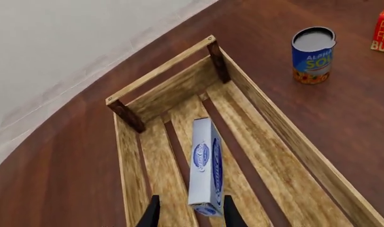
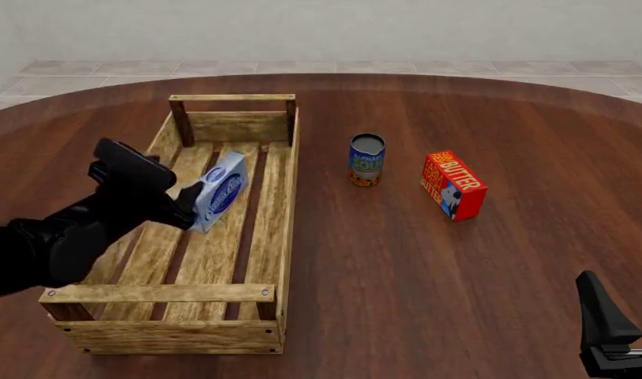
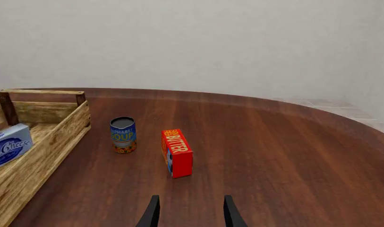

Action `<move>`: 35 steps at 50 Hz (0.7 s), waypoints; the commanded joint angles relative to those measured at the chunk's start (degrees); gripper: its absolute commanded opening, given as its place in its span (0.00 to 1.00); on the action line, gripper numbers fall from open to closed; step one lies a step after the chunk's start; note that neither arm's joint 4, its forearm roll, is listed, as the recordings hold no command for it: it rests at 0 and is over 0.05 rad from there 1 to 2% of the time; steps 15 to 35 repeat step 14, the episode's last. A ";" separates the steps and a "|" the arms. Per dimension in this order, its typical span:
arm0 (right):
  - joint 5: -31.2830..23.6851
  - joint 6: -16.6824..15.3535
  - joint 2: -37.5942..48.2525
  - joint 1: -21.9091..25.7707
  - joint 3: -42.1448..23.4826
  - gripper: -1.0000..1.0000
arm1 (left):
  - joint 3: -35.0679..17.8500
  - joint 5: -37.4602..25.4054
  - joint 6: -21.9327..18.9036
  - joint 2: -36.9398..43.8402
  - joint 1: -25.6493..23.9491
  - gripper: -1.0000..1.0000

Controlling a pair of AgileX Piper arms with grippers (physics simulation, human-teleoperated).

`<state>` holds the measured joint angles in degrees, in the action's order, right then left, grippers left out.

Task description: Pick up the cream cheese and put it in the tray.

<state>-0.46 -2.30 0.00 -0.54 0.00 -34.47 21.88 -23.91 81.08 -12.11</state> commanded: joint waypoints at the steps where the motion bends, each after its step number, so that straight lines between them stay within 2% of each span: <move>1: 0.00 0.00 0.00 0.00 0.00 1.00 | 2.38 -0.94 -0.81 -5.98 0.10 1.00; 5: 0.00 0.00 0.00 0.00 0.00 1.00 | 4.00 -1.06 -0.71 -8.55 -0.27 1.00; 7: 0.00 0.00 0.00 0.00 0.00 1.00 | 5.77 0.90 -3.04 -8.44 0.27 1.00; 14: 0.00 0.00 0.00 0.00 0.00 1.00 | 7.75 1.12 -1.75 -11.38 -0.06 1.00; 35: 0.00 0.00 0.00 0.00 0.00 1.00 | 7.75 1.12 -1.75 -11.38 -0.06 1.00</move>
